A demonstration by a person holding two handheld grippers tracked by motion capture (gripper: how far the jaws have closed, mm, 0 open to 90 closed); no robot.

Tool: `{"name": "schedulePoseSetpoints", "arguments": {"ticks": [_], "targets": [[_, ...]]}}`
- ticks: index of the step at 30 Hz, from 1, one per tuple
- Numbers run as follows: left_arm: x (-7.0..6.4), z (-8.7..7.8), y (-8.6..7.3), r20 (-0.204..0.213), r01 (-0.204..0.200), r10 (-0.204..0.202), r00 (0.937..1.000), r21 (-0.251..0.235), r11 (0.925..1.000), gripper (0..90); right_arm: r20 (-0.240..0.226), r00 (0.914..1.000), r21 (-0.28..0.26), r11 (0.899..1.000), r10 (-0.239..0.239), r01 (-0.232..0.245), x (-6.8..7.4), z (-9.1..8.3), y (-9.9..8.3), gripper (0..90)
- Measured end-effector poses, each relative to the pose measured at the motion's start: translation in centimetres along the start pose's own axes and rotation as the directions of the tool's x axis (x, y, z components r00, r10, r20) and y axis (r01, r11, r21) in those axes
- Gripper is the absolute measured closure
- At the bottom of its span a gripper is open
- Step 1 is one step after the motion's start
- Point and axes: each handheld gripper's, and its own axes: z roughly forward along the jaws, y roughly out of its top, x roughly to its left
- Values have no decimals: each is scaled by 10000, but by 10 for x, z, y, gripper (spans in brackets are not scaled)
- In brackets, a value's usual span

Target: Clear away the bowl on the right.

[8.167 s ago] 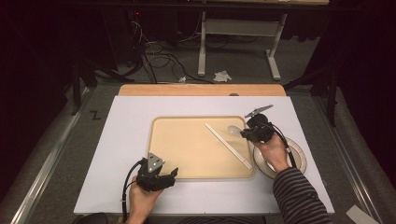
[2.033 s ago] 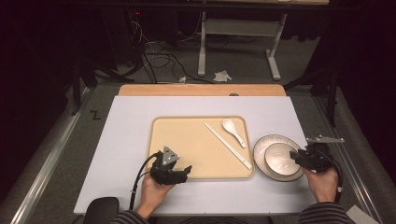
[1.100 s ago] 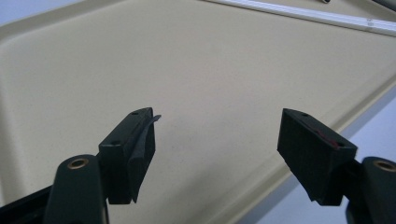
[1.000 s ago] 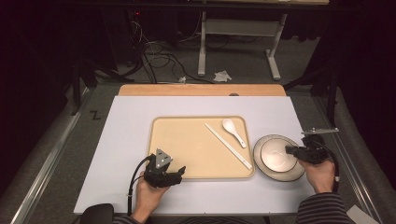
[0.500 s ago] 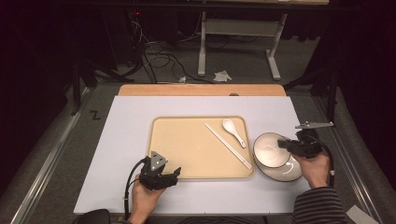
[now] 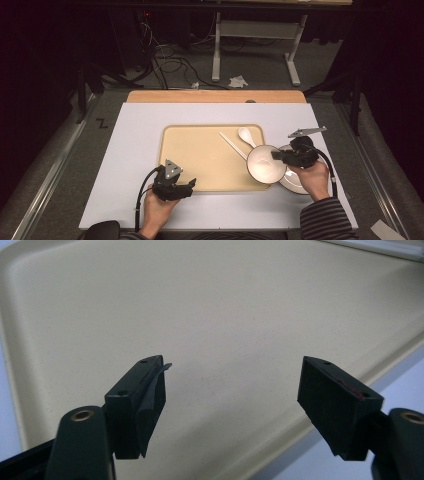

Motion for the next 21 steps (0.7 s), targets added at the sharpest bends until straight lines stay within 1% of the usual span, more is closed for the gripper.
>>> {"name": "schedulePoseSetpoints", "arguments": {"ticks": [1, 2, 3, 4, 5, 6, 7, 8, 9, 10, 11, 13, 14, 16, 17, 18, 20, 21], "targets": [[0, 0, 0, -6, -21, 21, 10000, 2, 10000, 275, 0, 10000, 0, 10000, 0, 0, 0, 0, 0, 843], [0, 1, 0, -10, 5, -5, 10000, -20, 10000, 275, -164, 9997, -3, 9998, -190, 190, 9, 1, 4, 842], [0, 1, 0, -20, 41, -41, 10000, -36, 10000, 275, -221, 9993, 20, 9995, -312, 312, 14, 1, 5, 842], [0, 2, 0, -18, 30, -30, 10000, -5, 10000, 275, -221, 9993, 20, 9995, -312, 312, 14, 1, 5, 842], [0, 4, -1, -9, 3, -2, 10000, 81, 10000, 275, -423, 9976, 59, 9985, -549, 552, 23, 4, 8, 843], [0, 4, -1, -9, 3, -2, 10000, 81, 10000, 275, -423, 9976, 59, 9985, -549, 552, 23, 4, 8, 843], [0, 5, -1, 2, -13, 13, 10000, 130, 9999, 275, -524, 9970, 115, 9982, -576, 583, 27, 5, 10, 842], [0, 6, -1, -3, -2, 2, 10000, 191, 9998, 275, -776, 9942, 160, 9970, -738, 752, 35, 10, 12, 842], [0, 6, -1, -3, -2, 2, 10000, 191, 9998, 275, -872, 9933, 206, 9967, -759, 780, 39, 13, 14, 842], [0, 7, -1, 29, -29, 29, 10000, 226, 9997, 275, -872, 9933, 206, 9967, -759, 780, 39, 13, 14, 842], [-1, 9, -1, 43, -30, 29, 10000, 282, 9996, 275, -1065, 9902, 248, 9953, -907, 938, 46, 18, 17, 842], [-1, 11, -1, 56, 0, -2, 10000, 302, 9995, 275, -1092, 9898, 262, 9951, -917, 951, 48, 20, 18, 843], [-1, 12, -1, 72, -10, 8, 10000, 337, 9994, 275, -1159, 9883, 226, 9945, -994, 1026, 51, 22, 20, 842], [-2, 13, -1, 119, -66, 61, 9999, 457, 9989, 275, -1294, 9869, 275, 9945, -966, 1010, 57, 26, 24, 842], [-2, 15, -1, 127, -42, 36, 9999, 495, 9988, 275, -1407, 9847, 303, 9937, -1028, 1081, 63, 30, 28, 842], [-2, 15, -1, 127, -42, 36, 9999, 495, 9988, 274, -1407, 9847, 303, 9937, -1028, 1081, 63, 30, 28, 842], [-2, 17, 0, 130, -2, -5, 9999, 534, 9986, 274, -1404, 9843, 363, 9929, -1073, 1134, 69, 35, 33, 842], [-2, 18, 0, 143, 0, -8, 9999, 559, 9984, 274, -1387, 9840, 449, 9919, -1120, 1192, 76, 39, 39, 842]]}}
